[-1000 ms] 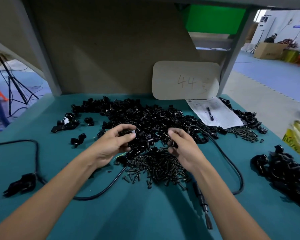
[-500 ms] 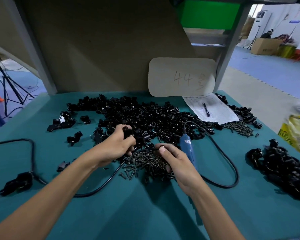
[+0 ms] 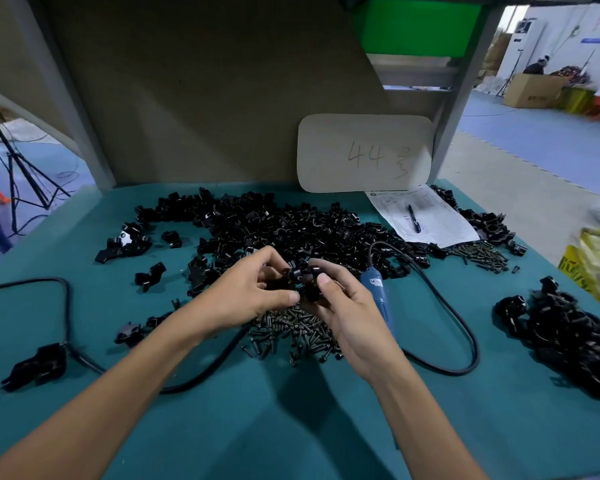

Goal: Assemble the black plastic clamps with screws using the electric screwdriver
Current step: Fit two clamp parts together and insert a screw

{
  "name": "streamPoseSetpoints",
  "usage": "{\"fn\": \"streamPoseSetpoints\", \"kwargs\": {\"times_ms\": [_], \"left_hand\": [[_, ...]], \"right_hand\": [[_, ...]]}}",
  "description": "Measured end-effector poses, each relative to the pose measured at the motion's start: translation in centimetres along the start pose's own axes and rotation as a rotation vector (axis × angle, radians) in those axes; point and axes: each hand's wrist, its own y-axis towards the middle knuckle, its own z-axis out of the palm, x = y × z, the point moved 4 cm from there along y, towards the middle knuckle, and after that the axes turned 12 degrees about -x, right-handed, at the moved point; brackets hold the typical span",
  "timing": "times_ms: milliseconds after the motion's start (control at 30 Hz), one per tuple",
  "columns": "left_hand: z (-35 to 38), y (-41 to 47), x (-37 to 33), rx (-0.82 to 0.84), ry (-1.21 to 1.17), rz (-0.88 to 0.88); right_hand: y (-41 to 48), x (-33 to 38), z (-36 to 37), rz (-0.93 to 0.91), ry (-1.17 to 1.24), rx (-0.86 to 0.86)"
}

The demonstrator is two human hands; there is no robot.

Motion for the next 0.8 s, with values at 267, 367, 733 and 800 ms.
{"fn": "streamPoseSetpoints", "kwargs": {"times_ms": [267,367,733,800], "left_hand": [[0.50,-0.33,0.25,-0.029,-0.209,-0.148],[0.63,-0.51,0.34,-0.033,-0.375,-0.262],[0.68,-0.77,0.58,0.016,-0.241,-0.227],[0.49,-0.89,0.56,0.023,-0.007,-0.162]], "right_hand": [[-0.01,-0.40,0.11,-0.104,-0.167,-0.030],[-0.07,-0.52,-0.01,-0.092,-0.181,-0.018],[-0.08,-0.44,0.00,-0.061,-0.115,-0.011],[0.03,-0.31,-0.17,-0.076,-0.136,-0.019]]}}
